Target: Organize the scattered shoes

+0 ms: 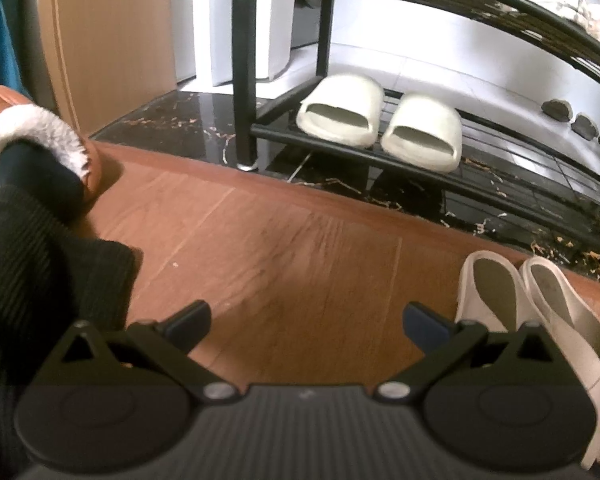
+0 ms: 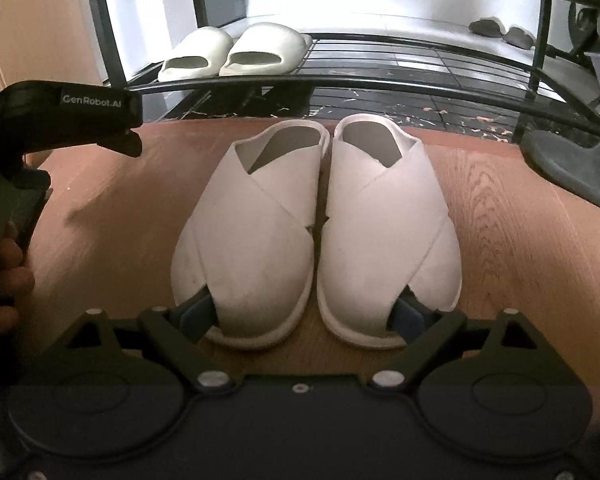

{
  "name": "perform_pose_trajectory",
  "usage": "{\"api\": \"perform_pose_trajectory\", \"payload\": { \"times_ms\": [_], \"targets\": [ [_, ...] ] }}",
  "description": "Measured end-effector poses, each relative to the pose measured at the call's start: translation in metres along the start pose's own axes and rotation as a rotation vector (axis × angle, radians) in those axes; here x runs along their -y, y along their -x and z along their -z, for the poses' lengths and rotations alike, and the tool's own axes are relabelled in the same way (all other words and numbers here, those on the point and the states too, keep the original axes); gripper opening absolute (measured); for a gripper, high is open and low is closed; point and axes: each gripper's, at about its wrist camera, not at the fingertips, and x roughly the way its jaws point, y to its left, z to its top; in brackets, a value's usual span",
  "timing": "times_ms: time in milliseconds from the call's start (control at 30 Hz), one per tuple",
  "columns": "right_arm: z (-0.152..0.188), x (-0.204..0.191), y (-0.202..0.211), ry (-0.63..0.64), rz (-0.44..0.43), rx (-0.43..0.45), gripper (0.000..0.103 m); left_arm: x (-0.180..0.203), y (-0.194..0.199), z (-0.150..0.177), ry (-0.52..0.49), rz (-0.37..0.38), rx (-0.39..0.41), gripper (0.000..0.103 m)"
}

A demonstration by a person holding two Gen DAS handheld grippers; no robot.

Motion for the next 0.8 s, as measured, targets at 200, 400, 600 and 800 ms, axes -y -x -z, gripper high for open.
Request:
{"api": "perform_pose_trajectory", "payload": {
  "times_ms": [200, 400, 600, 800],
  "targets": [
    [-0.001, -0.002, -0.007, 0.040, 0.014, 0.016, 0.094, 0.003, -0.003, 0.002, -0.025, 0.000, -0.006, 0.102],
    [-0.001, -0.004, -0.012, 0.051, 0.009, 0.018, 0.102, 0.004, -0.010, 0.003, -0.014, -0.004, -0.027, 0.102],
    [-0.001, -0.007, -0.014, 0.096, -0.013, 0.037, 0.094, 0.005, -0.014, 0.007, -0.038, -0.018, -0.039, 0.102],
    [-0.016, 0.003, 0.006, 0.062, -0.055, 0.070, 0.040, -0.003, -0.009, 0.002, 0.002, -0.052, 0.000, 0.102]
  ]
}}
